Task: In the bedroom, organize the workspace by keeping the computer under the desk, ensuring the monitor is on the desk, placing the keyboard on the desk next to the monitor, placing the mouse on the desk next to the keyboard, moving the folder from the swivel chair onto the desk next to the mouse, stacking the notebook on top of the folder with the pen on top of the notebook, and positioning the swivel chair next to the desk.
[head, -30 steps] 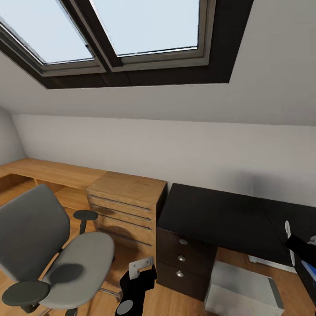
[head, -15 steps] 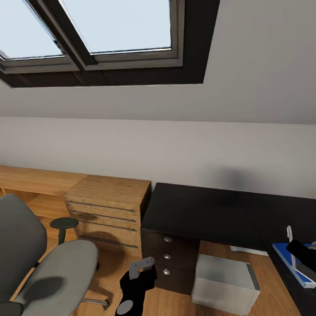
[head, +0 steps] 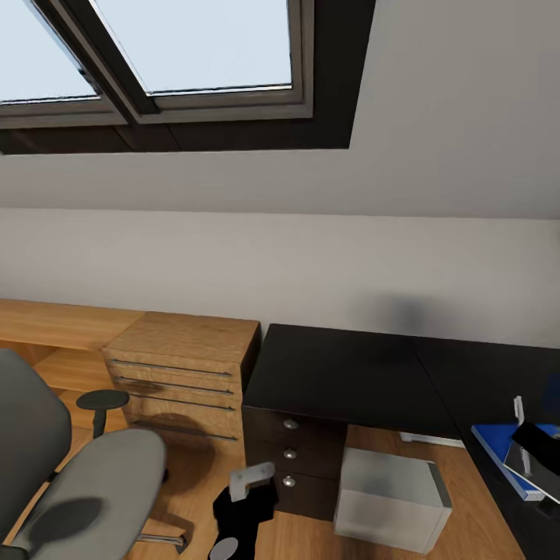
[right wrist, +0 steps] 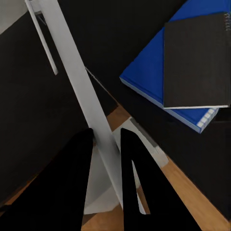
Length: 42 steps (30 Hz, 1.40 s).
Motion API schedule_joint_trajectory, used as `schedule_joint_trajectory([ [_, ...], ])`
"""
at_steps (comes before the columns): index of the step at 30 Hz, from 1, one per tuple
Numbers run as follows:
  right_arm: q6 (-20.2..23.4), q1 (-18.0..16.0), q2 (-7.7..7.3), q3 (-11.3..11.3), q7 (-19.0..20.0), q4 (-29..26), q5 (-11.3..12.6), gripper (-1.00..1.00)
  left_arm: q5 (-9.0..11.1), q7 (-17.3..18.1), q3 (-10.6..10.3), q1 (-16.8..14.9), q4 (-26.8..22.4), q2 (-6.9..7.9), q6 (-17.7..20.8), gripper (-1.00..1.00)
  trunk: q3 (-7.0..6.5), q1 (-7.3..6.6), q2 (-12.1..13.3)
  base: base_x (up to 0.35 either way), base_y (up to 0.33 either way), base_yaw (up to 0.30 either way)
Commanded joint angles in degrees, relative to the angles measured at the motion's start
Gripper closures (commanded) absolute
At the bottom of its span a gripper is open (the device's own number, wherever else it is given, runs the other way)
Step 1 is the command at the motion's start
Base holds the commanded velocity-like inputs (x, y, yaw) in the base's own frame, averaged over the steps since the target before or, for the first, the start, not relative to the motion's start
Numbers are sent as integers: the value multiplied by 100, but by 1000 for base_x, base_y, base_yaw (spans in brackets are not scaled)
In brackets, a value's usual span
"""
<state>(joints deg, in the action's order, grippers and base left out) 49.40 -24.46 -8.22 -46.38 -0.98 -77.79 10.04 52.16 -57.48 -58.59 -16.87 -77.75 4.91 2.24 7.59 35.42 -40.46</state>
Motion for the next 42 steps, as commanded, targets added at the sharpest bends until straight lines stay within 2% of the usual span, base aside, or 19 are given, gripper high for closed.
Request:
schedule_joint_trajectory([
  [1,-58,-6,-24,-2,-9,0,36,100,17,-31,-19,-9,62,5,23,-100,10,2,-9,0,0,-2],
  [3,-142,-6,-39,4,-8,4,32,100,25,-31,-24,-9,141,11,19,-100,10,2,-9,0,0,-1],
  [7,-307,-6,-64,10,-16,-32,2,100,32,-27,-124,-9,793,19,3,-100,10,2,-9,0,0,0],
  [11,-352,-6,-205,37,-55,3,-232,100,48,-24,-543,-9,1336,13,-274,-100,10,2,-9,0,0,0],
  [14,-369,-21,-388,231,-96,189,-608,100,55,-21,-924,-9,1574,17,-846,-100,10,2,-9,0,0,0],
  [17,-381,-67,-527,383,-168,564,-862,100,62,-21,-1126,-9,1654,27,-1116,-100,10,2,-9,0,0,0],
  [21,-471,-146,-723,459,-220,1132,-993,100,62,-24,-1228,-9,1763,31,-1254,-100,10,2,-9,0,0,0],
  [24,-889,-182,-848,498,-240,1647,-1043,100,62,-13,-1274,-9,1897,15,-1309,-100,10,2,-9,0,0,0],
  [30,-1074,-196,-911,514,-241,1971,-1053,100,65,-21,-1291,-9,1990,7,-1315,-100,10,2,-9,0,0,0],
  [40,-1148,-200,-951,516,-237,2038,-1040,100,60,-18,-1300,-9,2029,2,-1313,-100,10,2,-9,71,0,0],
  [42,-1150,-200,-949,516,-236,2039,-1039,100,59,-18,-1363,-9,2033,1,-1314,-100,10,2,-9,262,0,0],
])
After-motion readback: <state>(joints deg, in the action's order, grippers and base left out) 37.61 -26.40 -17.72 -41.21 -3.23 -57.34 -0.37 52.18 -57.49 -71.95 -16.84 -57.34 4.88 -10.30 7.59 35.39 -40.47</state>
